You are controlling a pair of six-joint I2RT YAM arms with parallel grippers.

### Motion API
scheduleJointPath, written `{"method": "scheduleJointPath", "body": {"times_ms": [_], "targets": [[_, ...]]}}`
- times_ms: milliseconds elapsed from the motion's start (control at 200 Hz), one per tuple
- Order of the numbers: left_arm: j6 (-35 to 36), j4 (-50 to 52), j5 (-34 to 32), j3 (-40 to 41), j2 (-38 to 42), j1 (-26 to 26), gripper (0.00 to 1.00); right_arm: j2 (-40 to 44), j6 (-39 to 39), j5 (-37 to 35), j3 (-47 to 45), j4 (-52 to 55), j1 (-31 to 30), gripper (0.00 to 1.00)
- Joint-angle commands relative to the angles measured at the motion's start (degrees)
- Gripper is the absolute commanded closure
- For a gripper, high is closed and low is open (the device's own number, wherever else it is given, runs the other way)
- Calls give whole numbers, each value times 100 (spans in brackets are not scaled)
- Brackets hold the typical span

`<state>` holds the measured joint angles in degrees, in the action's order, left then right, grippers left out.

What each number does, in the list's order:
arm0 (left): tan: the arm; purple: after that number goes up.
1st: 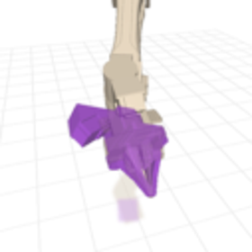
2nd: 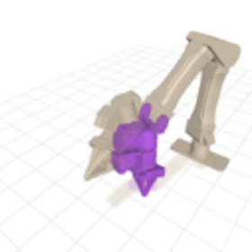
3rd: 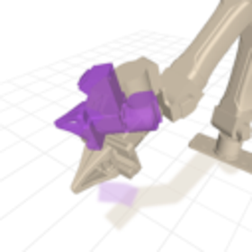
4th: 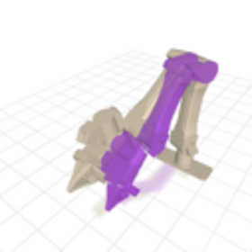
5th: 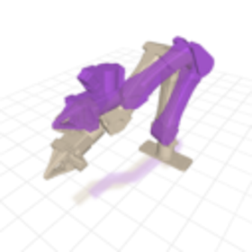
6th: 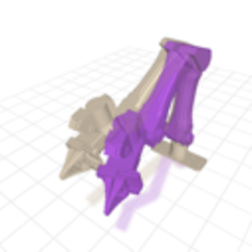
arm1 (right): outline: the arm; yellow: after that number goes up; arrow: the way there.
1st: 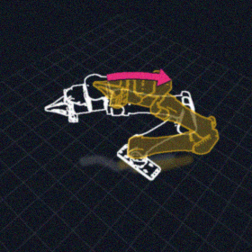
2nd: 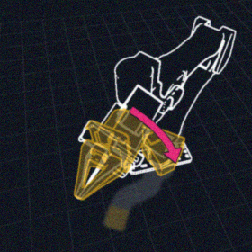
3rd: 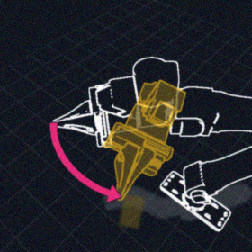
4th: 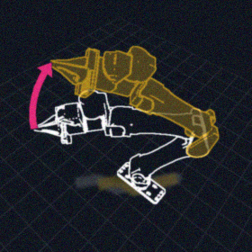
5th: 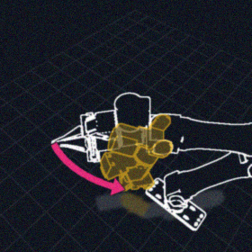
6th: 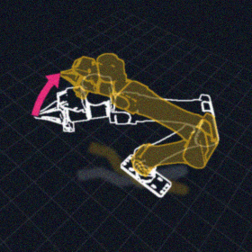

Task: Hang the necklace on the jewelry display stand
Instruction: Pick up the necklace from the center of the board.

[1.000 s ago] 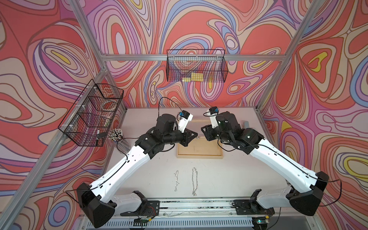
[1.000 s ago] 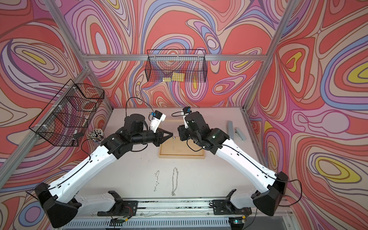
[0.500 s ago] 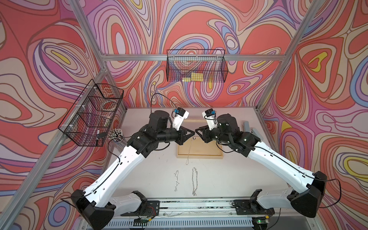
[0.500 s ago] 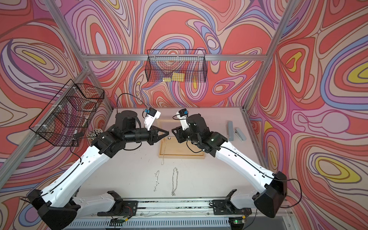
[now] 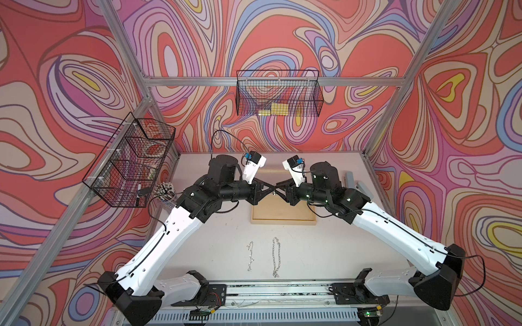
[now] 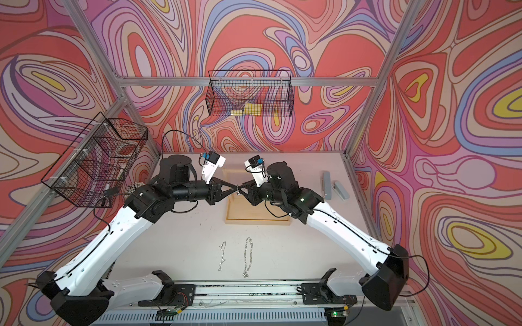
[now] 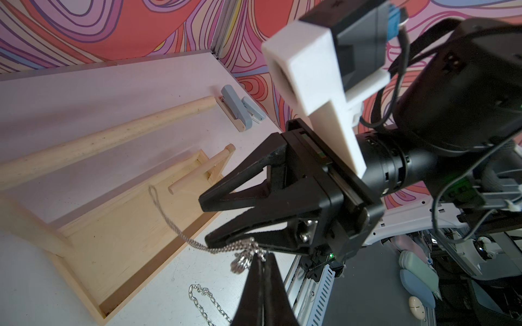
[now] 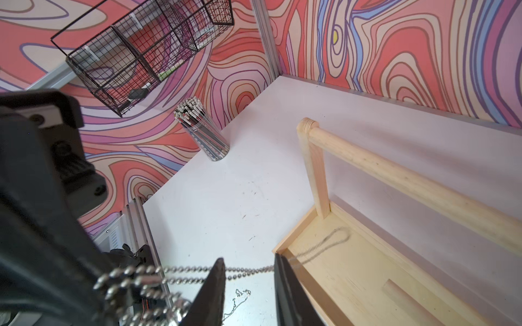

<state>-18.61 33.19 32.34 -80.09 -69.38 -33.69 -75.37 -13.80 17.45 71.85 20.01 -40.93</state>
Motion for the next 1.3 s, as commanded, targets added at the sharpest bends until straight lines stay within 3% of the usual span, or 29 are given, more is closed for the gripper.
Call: {"method": "scheduleJointPath", "body": {"times_ms": [0, 426, 771, 1292], "targets": [[59, -4, 35, -180, 56, 49, 100, 72, 117, 378, -124, -165, 15, 67], [68, 64, 6, -320, 82, 87, 100, -82, 141, 1058, -180, -250, 20, 67], [34, 20, 97, -479, 21, 118, 100, 33, 539, 440, -206, 572, 15, 70], [41, 144, 165, -696, 26, 152, 100, -278, 721, 402, -59, 54, 15, 70]]}}
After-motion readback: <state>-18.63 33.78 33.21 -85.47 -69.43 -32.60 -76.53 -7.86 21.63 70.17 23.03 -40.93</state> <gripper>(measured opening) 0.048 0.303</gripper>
